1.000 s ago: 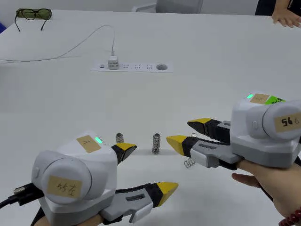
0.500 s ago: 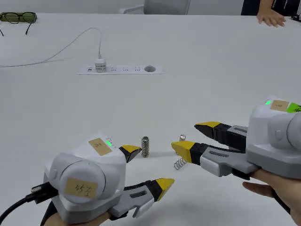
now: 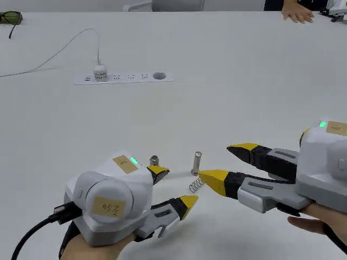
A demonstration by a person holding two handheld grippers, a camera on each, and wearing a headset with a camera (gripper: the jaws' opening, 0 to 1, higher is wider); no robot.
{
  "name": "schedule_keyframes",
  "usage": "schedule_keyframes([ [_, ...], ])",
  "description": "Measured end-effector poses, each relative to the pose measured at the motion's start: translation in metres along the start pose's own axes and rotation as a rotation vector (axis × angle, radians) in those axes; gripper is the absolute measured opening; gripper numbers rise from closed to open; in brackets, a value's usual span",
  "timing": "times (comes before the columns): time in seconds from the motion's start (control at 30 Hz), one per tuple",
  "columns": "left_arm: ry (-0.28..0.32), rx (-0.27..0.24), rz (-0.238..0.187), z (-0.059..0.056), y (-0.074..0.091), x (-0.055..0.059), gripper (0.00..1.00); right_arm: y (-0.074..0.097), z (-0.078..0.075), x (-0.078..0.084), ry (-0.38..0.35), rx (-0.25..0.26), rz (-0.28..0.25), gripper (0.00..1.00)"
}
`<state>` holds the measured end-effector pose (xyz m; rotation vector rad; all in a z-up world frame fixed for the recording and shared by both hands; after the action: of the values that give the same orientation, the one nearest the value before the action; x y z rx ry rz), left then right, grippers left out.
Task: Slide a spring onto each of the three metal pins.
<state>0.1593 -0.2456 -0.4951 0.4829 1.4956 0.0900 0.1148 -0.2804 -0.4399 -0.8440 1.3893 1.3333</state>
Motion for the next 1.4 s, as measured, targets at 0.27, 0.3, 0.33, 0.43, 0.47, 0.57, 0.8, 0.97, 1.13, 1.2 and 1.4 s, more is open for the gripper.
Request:
schedule_keyframes([
  [0.27,-0.01,0.011,0.025,-0.003,-0.018,0.007,0.34,0.009,-0.005,0.002,-0.016,0.017,-0.006,0.48],
  [0.3,-0.011,0.012,0.03,-0.004,-0.02,0.009,0.33,0.01,-0.005,0.002,-0.017,0.019,-0.01,0.48],
  [0.33,-0.01,0.013,0.032,-0.004,-0.021,0.01,0.33,0.01,-0.005,0.002,-0.017,0.018,-0.013,0.48],
  [0.43,-0.012,0.013,0.046,-0.003,-0.025,0.013,0.31,0.012,-0.005,0.003,-0.016,0.018,-0.009,0.48],
  [0.47,-0.009,0.014,0.048,-0.003,-0.027,0.014,0.3,0.013,-0.004,0.004,-0.013,0.017,-0.01,0.48],
  [0.57,-0.003,0.02,0.047,-0.004,-0.031,0.015,0.28,0.014,-0.003,0.006,-0.013,0.013,0.001,0.49],
  [0.8,-0.009,0.046,0.079,-0.004,-0.039,0.019,0.24,0.018,-0.004,0.016,-0.029,0.015,0.032,0.54],
  [0.97,-0.026,0.053,0.096,-0.004,-0.041,0.023,0.21,0.021,-0.003,0.019,-0.038,0.013,0.04,0.59],
  [1.13,-0.026,0.061,0.102,-0.006,-0.043,0.025,0.19,0.024,-0.002,0.021,-0.043,0.011,0.044,0.63],
  [1.2,-0.033,0.065,0.1,-0.006,-0.044,0.024,0.18,0.025,-0.002,0.022,-0.042,0.012,0.051,0.64],
  [1.4,-0.046,0.069,0.117,-0.005,-0.044,0.025,0.12,0.029,-0.003,0.026,-0.071,0.032,0.059,0.64],
])
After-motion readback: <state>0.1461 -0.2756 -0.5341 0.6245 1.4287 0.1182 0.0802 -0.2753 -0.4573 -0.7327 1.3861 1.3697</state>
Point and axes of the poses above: the centre of the closed fingertips' face, and the gripper's own axes: y roughly backward along the fingers, z roughly to its left, x roughly out of its underside, the point moved 1 cm from there along y, roughly backward along the fingers, and after that the axes turned 5 degrees about -z, right-handed, at the moved point
